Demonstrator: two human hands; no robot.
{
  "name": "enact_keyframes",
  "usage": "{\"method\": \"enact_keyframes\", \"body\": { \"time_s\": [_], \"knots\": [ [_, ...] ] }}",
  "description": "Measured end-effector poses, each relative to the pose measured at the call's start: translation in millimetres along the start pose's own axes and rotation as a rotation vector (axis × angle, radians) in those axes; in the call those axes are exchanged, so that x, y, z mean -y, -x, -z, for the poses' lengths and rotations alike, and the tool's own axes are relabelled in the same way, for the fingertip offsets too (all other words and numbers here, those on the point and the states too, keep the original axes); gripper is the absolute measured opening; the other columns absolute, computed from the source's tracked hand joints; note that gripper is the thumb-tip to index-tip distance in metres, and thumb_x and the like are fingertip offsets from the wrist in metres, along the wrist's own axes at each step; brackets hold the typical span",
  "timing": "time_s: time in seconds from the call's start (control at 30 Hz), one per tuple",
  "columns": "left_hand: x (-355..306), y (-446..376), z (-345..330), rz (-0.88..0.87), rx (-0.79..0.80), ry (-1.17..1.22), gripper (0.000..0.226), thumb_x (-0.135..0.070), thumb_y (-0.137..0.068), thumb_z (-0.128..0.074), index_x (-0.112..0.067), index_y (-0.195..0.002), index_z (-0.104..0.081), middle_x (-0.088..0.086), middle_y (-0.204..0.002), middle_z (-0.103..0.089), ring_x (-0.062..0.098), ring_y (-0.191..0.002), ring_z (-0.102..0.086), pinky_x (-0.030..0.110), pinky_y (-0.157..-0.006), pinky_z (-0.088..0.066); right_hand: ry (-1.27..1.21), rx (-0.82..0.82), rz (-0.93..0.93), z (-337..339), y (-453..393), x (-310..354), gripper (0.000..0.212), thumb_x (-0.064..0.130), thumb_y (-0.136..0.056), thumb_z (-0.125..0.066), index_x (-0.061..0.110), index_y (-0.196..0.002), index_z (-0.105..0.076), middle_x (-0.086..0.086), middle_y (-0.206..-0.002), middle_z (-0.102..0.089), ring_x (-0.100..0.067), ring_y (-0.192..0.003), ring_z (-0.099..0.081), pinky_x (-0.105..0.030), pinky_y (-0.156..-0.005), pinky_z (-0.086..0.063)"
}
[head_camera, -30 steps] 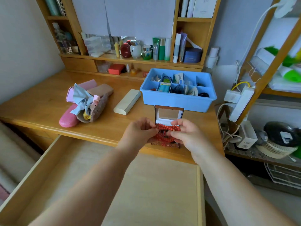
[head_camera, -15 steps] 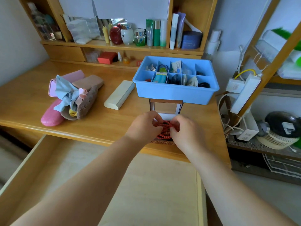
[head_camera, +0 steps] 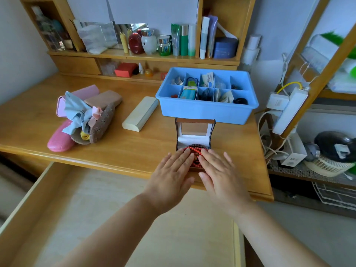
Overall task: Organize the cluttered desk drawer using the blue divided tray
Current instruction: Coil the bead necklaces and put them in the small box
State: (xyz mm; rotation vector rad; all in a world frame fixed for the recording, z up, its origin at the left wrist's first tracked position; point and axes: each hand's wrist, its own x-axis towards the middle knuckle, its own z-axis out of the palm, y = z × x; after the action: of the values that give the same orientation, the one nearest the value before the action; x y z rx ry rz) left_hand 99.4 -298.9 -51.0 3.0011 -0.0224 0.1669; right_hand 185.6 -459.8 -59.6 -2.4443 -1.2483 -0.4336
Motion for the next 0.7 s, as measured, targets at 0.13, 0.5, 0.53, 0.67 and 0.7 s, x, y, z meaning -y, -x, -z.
{"method": "enact_keyframes", "body": {
  "time_s": [0.13,0.5,0.53,0.67,0.7],
  "knots": [
    [-2.6,-4.3,8.9,-0.009,-0.100,0.129,0.062,-0.040,-0.098,-0.039,-0.017,-0.151,-0.017,0.000,-0.159,-0.012,0.013,-0.147,-0.008,0.037,-0.120,-0.008,-0.200,-0.001,-0.082,2.9,-0.6,-3.0,0.053,0.033,-0.091,-0.058,0.011,-0.138,-0.047,-0.005,-0.147,-0.041,-0.019,-0.135,-0.039,-0.041,-0.112,-0.028],
    [10.6,-81.9,79.2,0.064,-0.232,0.305,0.045,-0.029,-0.100,-0.040,-0.012,-0.142,-0.041,0.005,-0.147,-0.041,0.017,-0.138,-0.033,0.026,-0.113,-0.023,-0.524,0.423,-0.449,7.1,-39.4,-44.1,0.133,0.053,-0.057,-0.082,0.054,-0.137,0.023,0.019,-0.156,-0.016,-0.025,-0.146,-0.001,-0.055,-0.116,-0.015],
    [8.9,-82.0,77.6,0.039,-0.247,0.308,0.039,-0.025,-0.100,-0.043,-0.010,-0.136,-0.049,0.006,-0.140,-0.051,0.019,-0.132,-0.042,0.024,-0.108,-0.029,-0.509,0.405,-0.442,4.6,-39.6,-45.0,0.132,0.056,-0.055,-0.081,0.052,-0.139,0.021,0.019,-0.155,-0.019,-0.026,-0.146,-0.002,-0.055,-0.116,-0.015],
    [6.0,-55.5,63.1,-0.038,-0.380,0.271,0.027,-0.016,-0.094,-0.055,-0.007,-0.117,-0.066,0.008,-0.122,-0.065,0.022,-0.115,-0.059,0.026,-0.097,-0.043,-0.479,0.346,-0.434,-1.6,-36.1,-46.4,0.130,0.067,-0.049,-0.075,0.053,-0.138,0.019,0.018,-0.152,-0.029,-0.030,-0.145,-0.005,-0.050,-0.117,-0.011],
    [3.9,-46.1,55.7,-0.042,-0.398,0.257,0.026,-0.015,-0.093,-0.057,-0.007,-0.116,-0.067,0.009,-0.122,-0.065,0.023,-0.114,-0.060,0.028,-0.096,-0.046,-0.469,0.338,-0.430,-3.1,-34.2,-46.0,0.130,0.068,-0.048,-0.073,0.055,-0.137,0.020,0.018,-0.151,-0.030,-0.030,-0.145,-0.005,-0.048,-0.115,-0.010]
  ]
}}
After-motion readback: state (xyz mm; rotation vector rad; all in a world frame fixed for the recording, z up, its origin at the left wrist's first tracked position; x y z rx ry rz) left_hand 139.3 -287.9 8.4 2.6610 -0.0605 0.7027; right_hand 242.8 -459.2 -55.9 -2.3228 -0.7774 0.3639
